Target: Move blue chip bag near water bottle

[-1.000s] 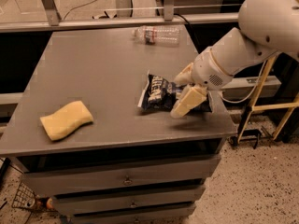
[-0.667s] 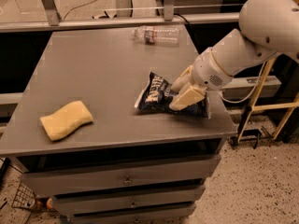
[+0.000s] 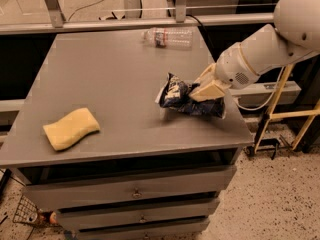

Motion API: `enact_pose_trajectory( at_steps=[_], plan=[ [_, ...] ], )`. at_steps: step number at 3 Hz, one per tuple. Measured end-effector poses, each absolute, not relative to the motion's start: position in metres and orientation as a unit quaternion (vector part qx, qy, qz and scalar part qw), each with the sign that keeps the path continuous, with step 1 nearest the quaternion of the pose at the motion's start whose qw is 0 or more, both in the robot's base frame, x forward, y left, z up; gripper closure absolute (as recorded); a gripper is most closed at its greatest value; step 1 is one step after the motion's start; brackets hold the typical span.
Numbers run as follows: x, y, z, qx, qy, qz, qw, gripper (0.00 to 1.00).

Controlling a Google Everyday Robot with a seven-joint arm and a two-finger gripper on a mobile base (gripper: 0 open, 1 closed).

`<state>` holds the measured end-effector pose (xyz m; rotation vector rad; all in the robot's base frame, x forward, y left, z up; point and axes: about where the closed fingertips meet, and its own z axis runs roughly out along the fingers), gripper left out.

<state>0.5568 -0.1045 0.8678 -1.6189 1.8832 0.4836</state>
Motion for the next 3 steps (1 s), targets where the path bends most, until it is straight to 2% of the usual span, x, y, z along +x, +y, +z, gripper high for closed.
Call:
enact_pose_trajectory(
  at_steps=[1, 2, 3],
  plan=[
    [0.581, -0.145, 0.893, -0.588, 0.723, 0.144, 0.333, 1.00],
    [0.608, -0.218, 0.924, -0.536, 0.762, 0.074, 0.356, 1.00],
    [0.621, -0.266, 0.939, -0.497, 0.789, 0.027, 0.359, 1.00]
  ],
)
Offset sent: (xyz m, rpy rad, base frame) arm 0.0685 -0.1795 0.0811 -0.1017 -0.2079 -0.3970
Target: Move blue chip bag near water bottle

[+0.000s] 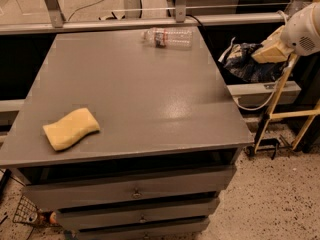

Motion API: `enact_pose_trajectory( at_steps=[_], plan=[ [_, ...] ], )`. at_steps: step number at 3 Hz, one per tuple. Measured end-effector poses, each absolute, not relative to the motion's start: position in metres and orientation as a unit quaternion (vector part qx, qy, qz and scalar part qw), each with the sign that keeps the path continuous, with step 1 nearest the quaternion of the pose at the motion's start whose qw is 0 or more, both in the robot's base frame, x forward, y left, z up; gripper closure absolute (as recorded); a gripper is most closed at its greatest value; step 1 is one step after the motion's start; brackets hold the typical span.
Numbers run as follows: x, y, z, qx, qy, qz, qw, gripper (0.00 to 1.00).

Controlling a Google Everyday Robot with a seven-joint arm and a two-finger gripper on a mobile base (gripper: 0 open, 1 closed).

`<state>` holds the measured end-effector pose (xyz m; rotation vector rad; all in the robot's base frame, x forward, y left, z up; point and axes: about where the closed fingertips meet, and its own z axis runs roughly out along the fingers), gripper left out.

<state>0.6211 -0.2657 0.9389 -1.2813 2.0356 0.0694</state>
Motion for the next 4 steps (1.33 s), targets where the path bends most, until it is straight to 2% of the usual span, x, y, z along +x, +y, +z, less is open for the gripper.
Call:
enact_pose_trajectory(
  at_steps=[1, 4],
  plan=[
    [0.625, -0.263, 0.937, -0.498, 0.787, 0.028, 0.362, 1.00],
    [0.712, -0.204, 0.948, -0.557, 0.709, 0.042, 0.431, 1.00]
  ],
)
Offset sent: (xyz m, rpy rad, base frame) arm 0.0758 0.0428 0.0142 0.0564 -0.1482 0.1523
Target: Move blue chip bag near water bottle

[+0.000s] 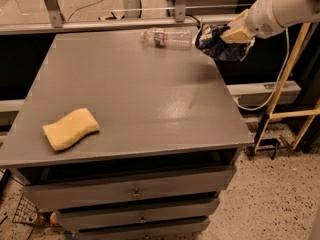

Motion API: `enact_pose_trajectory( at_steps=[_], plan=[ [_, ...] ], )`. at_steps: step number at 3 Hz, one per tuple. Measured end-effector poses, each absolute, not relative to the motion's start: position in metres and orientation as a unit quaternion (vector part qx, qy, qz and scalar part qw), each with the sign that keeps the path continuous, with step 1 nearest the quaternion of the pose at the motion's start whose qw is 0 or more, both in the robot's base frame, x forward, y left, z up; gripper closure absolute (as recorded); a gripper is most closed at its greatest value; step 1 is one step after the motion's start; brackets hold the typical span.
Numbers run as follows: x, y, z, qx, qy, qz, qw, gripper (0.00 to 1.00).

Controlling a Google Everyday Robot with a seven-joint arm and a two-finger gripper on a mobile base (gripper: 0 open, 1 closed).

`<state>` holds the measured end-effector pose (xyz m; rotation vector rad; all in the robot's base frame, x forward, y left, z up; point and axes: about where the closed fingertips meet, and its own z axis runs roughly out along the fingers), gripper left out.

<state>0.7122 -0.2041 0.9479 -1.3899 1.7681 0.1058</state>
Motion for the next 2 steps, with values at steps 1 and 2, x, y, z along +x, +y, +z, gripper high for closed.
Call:
enact_pose_trajectory(
  at_steps=[1, 2],
  plan=[
    [0.732, -0.187, 0.934, -0.569, 0.700, 0.055, 0.429, 1.00],
    [0.746, -0.169, 0.923, -0.581, 0.690, 0.070, 0.425, 1.00]
  ],
)
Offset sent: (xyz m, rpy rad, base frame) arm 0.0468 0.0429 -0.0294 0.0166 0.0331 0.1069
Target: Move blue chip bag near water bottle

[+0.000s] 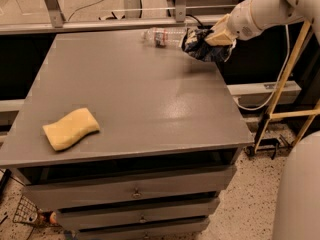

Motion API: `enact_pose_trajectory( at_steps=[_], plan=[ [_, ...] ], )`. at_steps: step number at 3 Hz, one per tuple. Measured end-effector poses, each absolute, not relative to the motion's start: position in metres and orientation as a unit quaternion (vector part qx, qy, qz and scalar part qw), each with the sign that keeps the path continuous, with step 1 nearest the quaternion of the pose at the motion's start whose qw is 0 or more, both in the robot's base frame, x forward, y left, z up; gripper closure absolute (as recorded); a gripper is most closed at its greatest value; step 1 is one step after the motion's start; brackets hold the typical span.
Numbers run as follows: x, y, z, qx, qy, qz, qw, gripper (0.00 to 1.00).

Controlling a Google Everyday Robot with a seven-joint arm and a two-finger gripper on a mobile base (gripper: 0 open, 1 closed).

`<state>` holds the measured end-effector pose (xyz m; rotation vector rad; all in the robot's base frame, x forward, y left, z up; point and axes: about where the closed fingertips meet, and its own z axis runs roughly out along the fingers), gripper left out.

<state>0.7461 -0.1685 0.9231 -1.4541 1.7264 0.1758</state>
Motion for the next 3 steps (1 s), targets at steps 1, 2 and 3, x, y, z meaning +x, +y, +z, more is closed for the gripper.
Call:
enact_pose_trajectory(
  at_steps=[1, 2, 3],
  plan=[
    [0.752, -0.159, 0.922, -0.588, 0.683, 0.077, 0.426, 1.00],
    [0.756, -0.149, 0.918, -0.594, 0.677, 0.087, 0.425, 1.00],
    [0.760, -0.141, 0.912, -0.597, 0.675, 0.097, 0.423, 1.00]
  ],
)
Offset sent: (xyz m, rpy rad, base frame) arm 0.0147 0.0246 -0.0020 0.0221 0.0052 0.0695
